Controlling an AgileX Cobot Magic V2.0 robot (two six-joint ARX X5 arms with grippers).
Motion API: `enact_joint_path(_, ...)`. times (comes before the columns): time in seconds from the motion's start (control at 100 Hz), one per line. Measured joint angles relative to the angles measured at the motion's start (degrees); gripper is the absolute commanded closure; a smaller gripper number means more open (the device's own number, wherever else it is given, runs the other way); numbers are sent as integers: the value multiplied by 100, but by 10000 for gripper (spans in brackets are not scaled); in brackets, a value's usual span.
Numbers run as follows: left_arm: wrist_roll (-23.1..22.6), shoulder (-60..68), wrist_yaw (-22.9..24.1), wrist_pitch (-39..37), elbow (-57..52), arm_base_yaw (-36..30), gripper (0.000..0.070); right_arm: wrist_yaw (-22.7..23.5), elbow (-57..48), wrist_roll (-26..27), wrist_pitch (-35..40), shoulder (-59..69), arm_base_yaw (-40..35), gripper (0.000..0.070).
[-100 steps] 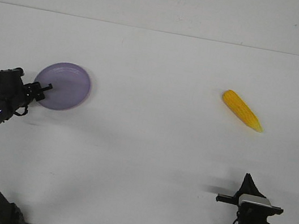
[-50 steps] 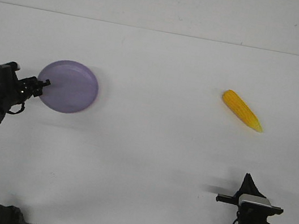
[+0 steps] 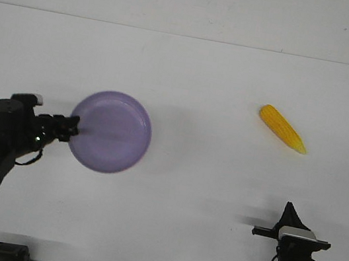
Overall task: Place corn on plate with both arms
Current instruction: 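Drag the plate with the left gripper toward the table center, nearer the robot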
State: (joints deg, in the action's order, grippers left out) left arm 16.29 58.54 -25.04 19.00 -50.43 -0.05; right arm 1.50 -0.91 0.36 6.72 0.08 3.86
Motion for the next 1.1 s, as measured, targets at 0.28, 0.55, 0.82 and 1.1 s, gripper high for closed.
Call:
enact_joint_path(0.28, 551, 122, 437, -905, 1366, -1882, 693, 0, 0, 0, 0, 0, 0, 687)
enact_joint_path(0.55, 874, 968, 922, -1770, 1725, -2732, 693, 0, 0, 0, 0, 0, 0, 687)
enact_joint_path(0.82, 935, 1451, 1010, -2031, 1725, -2896, 678, 0, 0, 0, 0, 0, 0, 687)
enact_joint_path(1.1, 977, 1425, 1012, -2131, 1725, -2896, 206, 0, 0, 0, 0, 0, 0, 687)
